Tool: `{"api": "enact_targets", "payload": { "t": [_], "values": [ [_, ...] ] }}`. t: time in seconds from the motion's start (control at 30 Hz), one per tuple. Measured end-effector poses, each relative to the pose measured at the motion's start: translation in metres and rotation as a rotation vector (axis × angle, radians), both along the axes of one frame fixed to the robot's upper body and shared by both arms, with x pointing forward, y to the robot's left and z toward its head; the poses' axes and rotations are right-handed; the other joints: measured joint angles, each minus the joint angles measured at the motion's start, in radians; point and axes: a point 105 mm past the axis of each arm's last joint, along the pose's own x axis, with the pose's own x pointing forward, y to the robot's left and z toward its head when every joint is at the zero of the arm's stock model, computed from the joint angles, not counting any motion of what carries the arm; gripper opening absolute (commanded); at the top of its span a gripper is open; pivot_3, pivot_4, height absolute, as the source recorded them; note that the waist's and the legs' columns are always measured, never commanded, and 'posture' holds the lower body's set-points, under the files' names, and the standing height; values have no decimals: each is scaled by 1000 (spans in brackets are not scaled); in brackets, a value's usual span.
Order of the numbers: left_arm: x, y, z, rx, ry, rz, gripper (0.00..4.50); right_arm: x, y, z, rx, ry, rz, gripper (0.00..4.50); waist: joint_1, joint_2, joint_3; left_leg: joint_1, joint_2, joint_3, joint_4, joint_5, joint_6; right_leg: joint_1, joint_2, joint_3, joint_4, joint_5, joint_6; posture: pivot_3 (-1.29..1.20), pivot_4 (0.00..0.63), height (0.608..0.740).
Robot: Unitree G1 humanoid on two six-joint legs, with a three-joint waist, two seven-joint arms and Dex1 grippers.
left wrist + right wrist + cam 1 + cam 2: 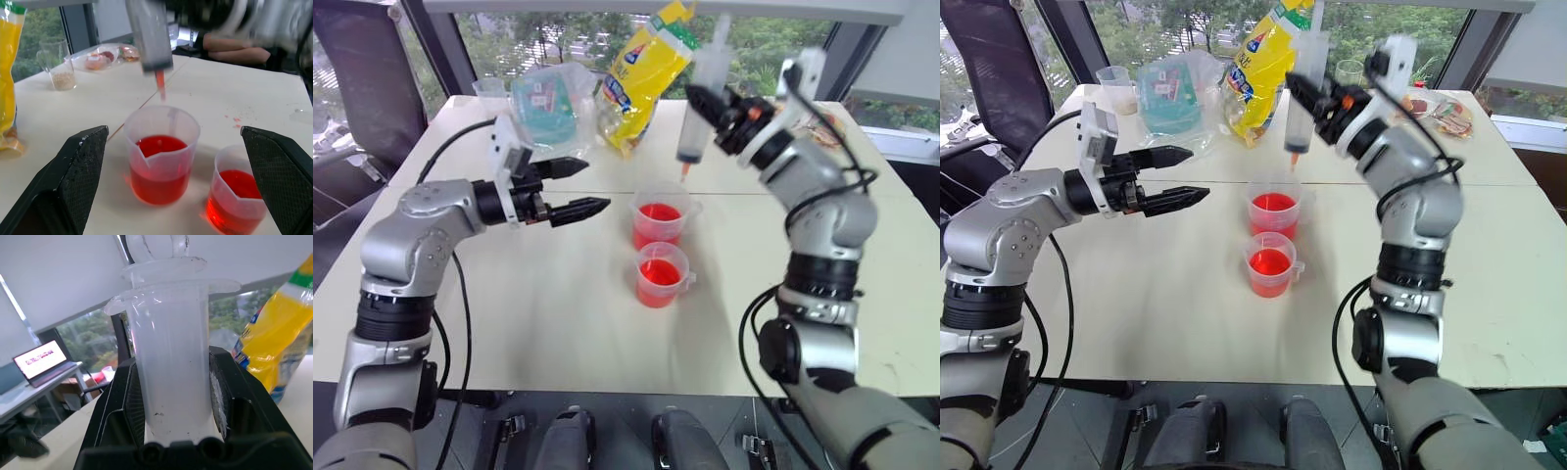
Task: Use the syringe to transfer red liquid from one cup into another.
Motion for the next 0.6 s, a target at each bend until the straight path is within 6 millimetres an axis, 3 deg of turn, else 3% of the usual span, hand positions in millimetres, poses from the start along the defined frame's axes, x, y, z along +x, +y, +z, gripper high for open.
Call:
{"api": "enact_targets", "payload": {
  "t": [0.13,0.37,0.6],
  "values": [
    [4,-2,3,-14,1,-1,4500,-7,12,-31,-18,-47,13,1377,-4,0,0,0,0,0,0,0,-1,-1,1,0,1,0,0,0,150,740],
    [14,-17,20,-46,-33,-35,4500,-12,25,-54,-55,-97,23,1377,-3,0,0,1,0,0,0,1,-1,0,1,0,1,0,0,0,150,740],
    [25,-42,21,-53,-30,-103,4500,-15,34,-80,-115,-72,40,1377,-1,0,0,1,0,0,0,2,-3,0,1,0,1,0,0,0,150,740]
  ]
}}
